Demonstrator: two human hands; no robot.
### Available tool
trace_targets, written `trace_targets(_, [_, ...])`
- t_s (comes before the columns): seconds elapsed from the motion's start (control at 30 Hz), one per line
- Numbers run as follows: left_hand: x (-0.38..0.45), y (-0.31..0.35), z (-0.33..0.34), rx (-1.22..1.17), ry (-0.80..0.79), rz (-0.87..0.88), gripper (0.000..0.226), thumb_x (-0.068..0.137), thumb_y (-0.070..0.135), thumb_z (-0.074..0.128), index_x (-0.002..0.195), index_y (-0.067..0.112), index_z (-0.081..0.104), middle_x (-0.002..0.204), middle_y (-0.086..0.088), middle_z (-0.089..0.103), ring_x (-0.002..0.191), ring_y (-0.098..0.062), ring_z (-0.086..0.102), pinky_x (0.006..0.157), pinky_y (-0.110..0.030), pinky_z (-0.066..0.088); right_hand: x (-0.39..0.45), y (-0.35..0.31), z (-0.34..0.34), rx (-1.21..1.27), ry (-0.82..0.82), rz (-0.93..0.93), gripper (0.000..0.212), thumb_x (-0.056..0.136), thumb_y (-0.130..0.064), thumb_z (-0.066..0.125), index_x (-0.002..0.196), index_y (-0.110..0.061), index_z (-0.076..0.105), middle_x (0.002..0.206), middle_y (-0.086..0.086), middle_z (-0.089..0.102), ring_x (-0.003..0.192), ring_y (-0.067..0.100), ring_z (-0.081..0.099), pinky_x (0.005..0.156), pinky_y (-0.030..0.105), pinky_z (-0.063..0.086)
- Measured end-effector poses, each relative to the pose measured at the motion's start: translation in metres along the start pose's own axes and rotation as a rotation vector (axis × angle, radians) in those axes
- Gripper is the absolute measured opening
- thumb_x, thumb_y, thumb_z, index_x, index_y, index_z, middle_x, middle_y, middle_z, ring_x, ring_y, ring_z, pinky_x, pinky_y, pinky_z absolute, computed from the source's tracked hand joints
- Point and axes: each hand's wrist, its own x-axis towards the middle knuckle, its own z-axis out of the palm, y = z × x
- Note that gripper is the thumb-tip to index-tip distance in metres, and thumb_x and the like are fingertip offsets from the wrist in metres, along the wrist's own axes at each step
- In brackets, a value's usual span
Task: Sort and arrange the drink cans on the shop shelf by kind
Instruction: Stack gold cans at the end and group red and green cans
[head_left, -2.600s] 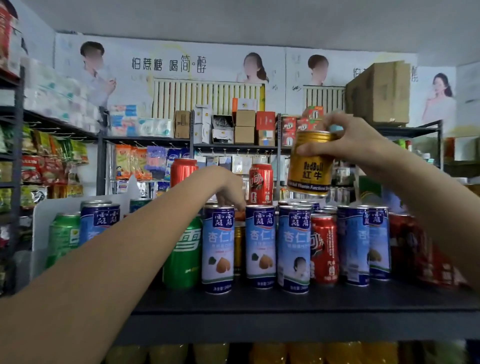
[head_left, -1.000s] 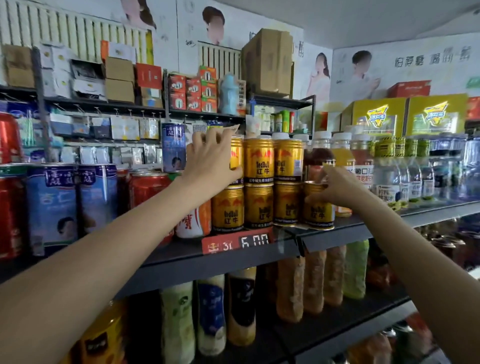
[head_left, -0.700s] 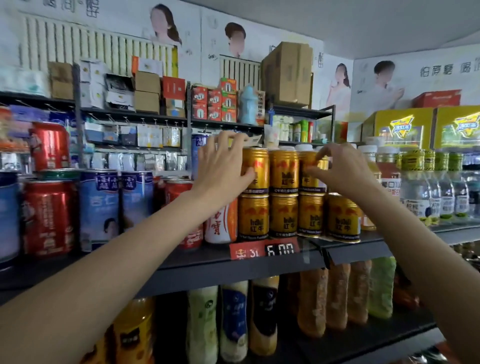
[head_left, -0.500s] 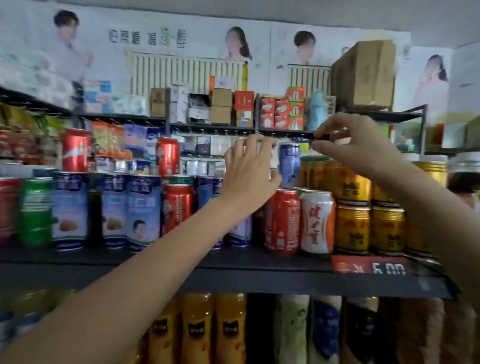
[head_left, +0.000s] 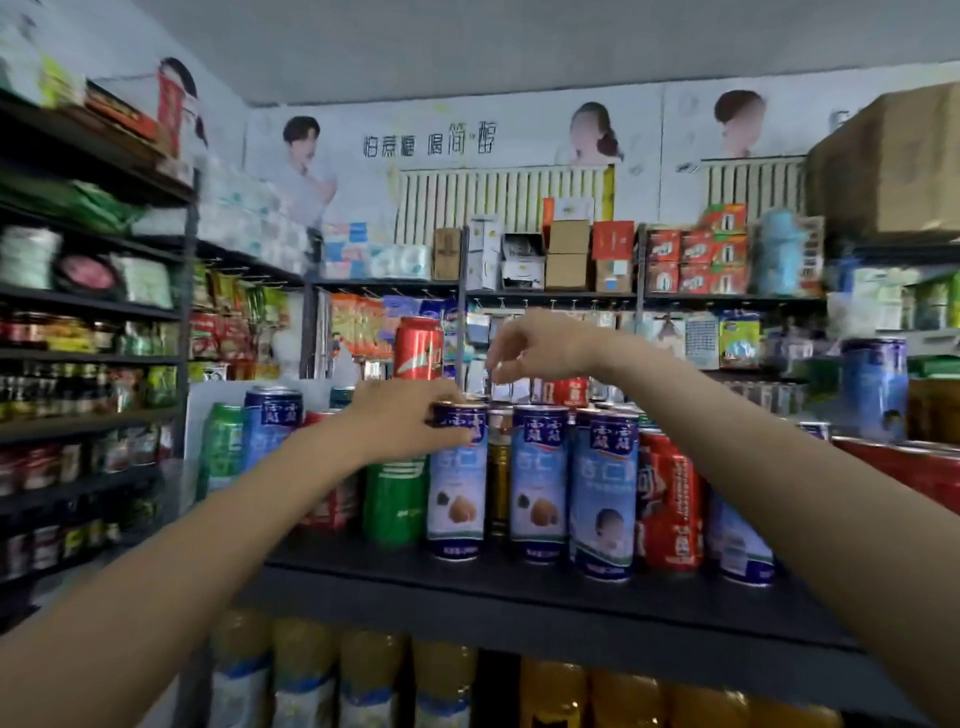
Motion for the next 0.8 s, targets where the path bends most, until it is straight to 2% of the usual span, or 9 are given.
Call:
trace_targets(0.13, [0.005, -0.023, 0.005, -0.228, 0.014, 0.131, 0.032, 0.079, 0.053, 0.061, 0.102, 0.032, 0.052, 0.110, 0.009, 0.062, 0.106, -0.013, 0.056, 0.104, -0.042, 0.032, 0.041, -0.008, 0.018, -0.041, -0.375, 0.170, 0.031, 0.094, -0.018, 0.052, 0.123, -0.009, 0.057, 0.100, 0.000, 0.059, 0.092, 0.016, 0.057, 0.076, 0.028, 0.043])
trace_targets(0.2, [0.007, -0.028, 0.004, -0.302, 0.021, 0.181, 0.031, 0.078, 0.050, 0.065, 0.096, 0.029, 0.053, 0.106, 0.011, 0.062, 0.105, -0.012, 0.057, 0.103, -0.043, 0.034, 0.052, -0.007, 0.016, 0.082, -0.441, 0.247, 0.033, 0.095, -0.018, 0.049, 0.126, -0.009, 0.053, 0.116, 0.007, 0.058, 0.108, 0.025, 0.058, 0.093, 0.036, 0.045])
trace_targets(0.27, [0.007, -0.030, 0.001, -0.322, 0.044, 0.229, 0.028, 0.077, 0.043, 0.068, 0.092, 0.025, 0.052, 0.099, 0.012, 0.061, 0.098, -0.012, 0.058, 0.096, -0.038, 0.039, 0.059, -0.003, 0.012, 0.133, -0.444, 0.294, 0.029, 0.094, -0.018, 0.049, 0.120, -0.008, 0.056, 0.122, 0.012, 0.058, 0.110, 0.027, 0.057, 0.105, 0.043, 0.038])
trace_targets(0.33, [0.006, -0.033, 0.000, -0.334, 0.083, 0.274, 0.027, 0.075, 0.040, 0.070, 0.086, 0.026, 0.050, 0.092, 0.016, 0.058, 0.090, -0.010, 0.057, 0.090, -0.035, 0.041, 0.063, 0.002, 0.013, -0.011, -0.516, 0.330, 0.024, 0.091, -0.026, 0.055, 0.111, -0.013, 0.060, 0.110, 0.006, 0.060, 0.103, 0.023, 0.057, 0.105, 0.046, 0.038])
trace_targets(0.4, [0.006, -0.039, -0.001, -0.341, 0.118, 0.289, 0.030, 0.072, 0.042, 0.072, 0.085, 0.025, 0.051, 0.091, 0.014, 0.058, 0.087, -0.009, 0.055, 0.085, -0.035, 0.044, 0.064, 0.003, 0.022, -0.224, -0.603, 0.363, 0.033, 0.082, -0.038, 0.064, 0.109, -0.019, 0.061, 0.113, 0.002, 0.059, 0.111, 0.025, 0.053, 0.103, 0.047, 0.039])
trace_targets(0.5, [0.006, -0.044, 0.000, -0.344, 0.132, 0.276, 0.032, 0.071, 0.046, 0.071, 0.084, 0.025, 0.051, 0.091, 0.010, 0.057, 0.087, -0.012, 0.054, 0.080, -0.033, 0.046, 0.068, -0.004, 0.038, -0.350, -0.611, 0.353, 0.052, 0.077, -0.041, 0.069, 0.121, -0.015, 0.057, 0.128, 0.006, 0.056, 0.121, 0.027, 0.049, 0.104, 0.046, 0.039])
trace_targets(0.63, [0.004, -0.039, 0.000, -0.286, 0.160, 0.290, 0.029, 0.075, 0.045, 0.067, 0.082, 0.025, 0.047, 0.083, 0.015, 0.048, 0.082, -0.006, 0.044, 0.076, -0.027, 0.030, 0.071, -0.015, 0.047, -0.539, -0.641, 0.372, 0.067, 0.079, -0.046, 0.065, 0.133, -0.012, 0.046, 0.138, 0.008, 0.047, 0.128, 0.030, 0.043, 0.107, 0.043, 0.035])
trace_targets(0.7, [0.005, -0.038, 0.002, -0.286, 0.151, 0.297, 0.028, 0.076, 0.045, 0.067, 0.079, 0.028, 0.045, 0.082, 0.015, 0.049, 0.078, -0.002, 0.043, 0.077, -0.028, 0.030, 0.070, -0.016, 0.050, -0.539, -0.630, 0.378, 0.065, 0.078, -0.043, 0.068, 0.131, -0.012, 0.049, 0.137, 0.007, 0.048, 0.126, 0.029, 0.045, 0.106, 0.042, 0.037])
trace_targets(0.8, [0.007, -0.040, 0.005, -0.299, 0.130, 0.302, 0.028, 0.076, 0.046, 0.067, 0.078, 0.029, 0.044, 0.086, 0.010, 0.056, 0.083, -0.012, 0.051, 0.080, -0.033, 0.038, 0.064, -0.016, 0.055, -0.425, -0.574, 0.349, 0.055, 0.077, -0.031, 0.072, 0.124, -0.008, 0.054, 0.123, 0.005, 0.057, 0.111, 0.026, 0.056, 0.096, 0.037, 0.047])
